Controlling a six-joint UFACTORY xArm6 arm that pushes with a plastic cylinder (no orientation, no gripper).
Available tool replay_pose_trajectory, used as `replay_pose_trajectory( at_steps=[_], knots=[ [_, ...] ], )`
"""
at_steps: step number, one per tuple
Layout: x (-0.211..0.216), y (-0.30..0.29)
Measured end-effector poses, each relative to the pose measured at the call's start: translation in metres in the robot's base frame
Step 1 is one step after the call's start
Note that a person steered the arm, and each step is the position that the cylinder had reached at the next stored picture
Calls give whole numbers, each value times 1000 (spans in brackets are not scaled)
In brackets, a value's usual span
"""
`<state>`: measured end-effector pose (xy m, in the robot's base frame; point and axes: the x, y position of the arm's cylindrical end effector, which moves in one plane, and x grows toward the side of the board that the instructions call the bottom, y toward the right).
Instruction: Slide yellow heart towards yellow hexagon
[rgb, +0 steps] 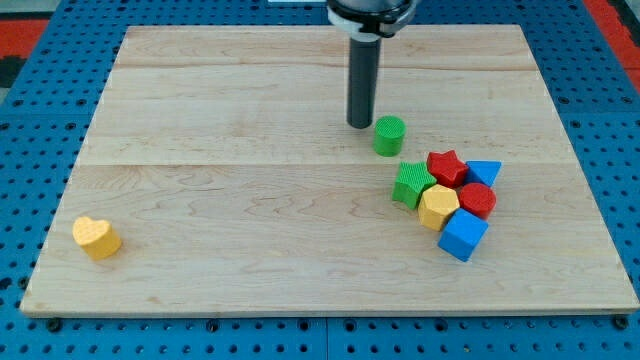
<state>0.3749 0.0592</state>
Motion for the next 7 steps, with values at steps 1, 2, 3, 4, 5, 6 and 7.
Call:
replay_pose_trajectory(
  at_steps=[1, 2, 3, 4, 5, 6, 7],
  knots=[
    [24, 33],
    [34, 32],
    [17, -88],
    [21, -238],
    [84, -299],
    [135, -330],
    [147, -363]
  ],
)
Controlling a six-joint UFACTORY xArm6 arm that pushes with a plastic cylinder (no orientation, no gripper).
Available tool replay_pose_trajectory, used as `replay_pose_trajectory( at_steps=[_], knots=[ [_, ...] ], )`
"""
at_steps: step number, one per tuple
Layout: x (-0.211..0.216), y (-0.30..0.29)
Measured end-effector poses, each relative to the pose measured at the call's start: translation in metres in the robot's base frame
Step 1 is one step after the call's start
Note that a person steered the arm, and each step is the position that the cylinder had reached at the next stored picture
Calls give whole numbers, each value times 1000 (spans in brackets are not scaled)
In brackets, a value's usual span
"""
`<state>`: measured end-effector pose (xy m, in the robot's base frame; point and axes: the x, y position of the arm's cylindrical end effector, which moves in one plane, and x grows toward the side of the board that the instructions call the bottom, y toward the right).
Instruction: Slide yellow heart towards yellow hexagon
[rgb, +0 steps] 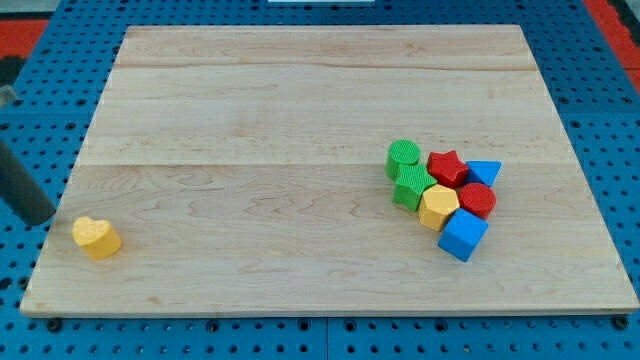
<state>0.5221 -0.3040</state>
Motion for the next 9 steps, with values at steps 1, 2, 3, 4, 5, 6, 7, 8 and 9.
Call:
replay_pose_trajectory(
  at_steps=[1, 2, 3, 4, 5, 6, 7, 8, 9],
  knots=[
    [25, 98],
    [23, 226],
    [19, 217],
    [5, 178],
    [-36, 244],
    [-24, 347],
    [-25, 349],
    [-10, 320],
    [7, 372]
  ],
)
